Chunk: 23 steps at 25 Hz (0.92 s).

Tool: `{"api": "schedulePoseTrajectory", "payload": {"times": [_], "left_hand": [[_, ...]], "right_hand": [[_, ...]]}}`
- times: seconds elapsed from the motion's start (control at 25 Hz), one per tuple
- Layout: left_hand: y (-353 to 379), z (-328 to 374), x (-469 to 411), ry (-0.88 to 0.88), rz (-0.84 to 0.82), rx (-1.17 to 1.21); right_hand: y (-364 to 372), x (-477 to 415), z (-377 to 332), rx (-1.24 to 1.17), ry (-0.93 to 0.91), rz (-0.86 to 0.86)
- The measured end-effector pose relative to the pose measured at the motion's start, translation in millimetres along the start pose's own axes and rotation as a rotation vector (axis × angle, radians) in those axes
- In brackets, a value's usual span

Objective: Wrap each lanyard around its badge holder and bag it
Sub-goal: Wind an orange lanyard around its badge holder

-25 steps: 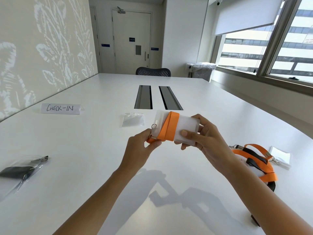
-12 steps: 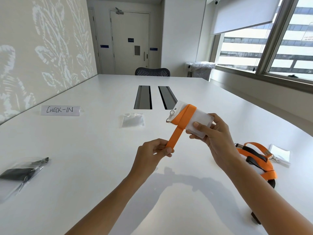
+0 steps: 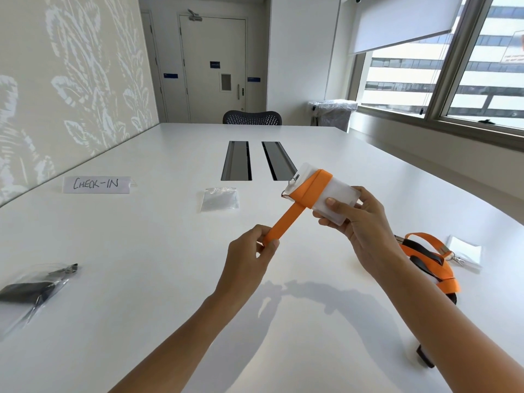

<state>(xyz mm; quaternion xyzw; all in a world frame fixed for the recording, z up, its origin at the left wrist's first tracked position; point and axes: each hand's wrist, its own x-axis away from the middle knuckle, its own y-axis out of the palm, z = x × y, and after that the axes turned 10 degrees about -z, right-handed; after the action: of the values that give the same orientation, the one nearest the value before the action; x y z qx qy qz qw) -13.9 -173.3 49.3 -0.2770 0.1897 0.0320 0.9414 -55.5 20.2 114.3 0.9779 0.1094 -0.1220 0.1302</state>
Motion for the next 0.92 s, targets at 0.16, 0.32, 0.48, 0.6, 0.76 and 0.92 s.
{"api": "schedulePoseTrajectory", "payload": {"times": [0.16, 0.32, 0.48, 0.6, 0.76, 0.92], "left_hand": [[2, 0, -1, -0.007, -0.002, 0.011], [0, 0, 0, 0.004, 0.018, 0.032], [-1, -2, 0, -0.012, 0.045, -0.015], [-1, -2, 0, -0.018, 0.063, 0.006], [-3, -4, 0, -0.058, 0.078, 0.026], [-4, -2, 0, -0.052, 0.086, 0.035]], "right_hand": [[-2, -1, 1, -0.1, 0.053, 0.016], [-8, -3, 1, -0.256, 0.15, 0.066], [-11, -6, 2, -0.323, 0.182, 0.108], [-12, -7, 3, -0.334, 0.188, 0.127], [-15, -8, 3, -0.338, 0.186, 0.167], [-16, -10, 4, -0.338, 0.196, 0.186]]}}
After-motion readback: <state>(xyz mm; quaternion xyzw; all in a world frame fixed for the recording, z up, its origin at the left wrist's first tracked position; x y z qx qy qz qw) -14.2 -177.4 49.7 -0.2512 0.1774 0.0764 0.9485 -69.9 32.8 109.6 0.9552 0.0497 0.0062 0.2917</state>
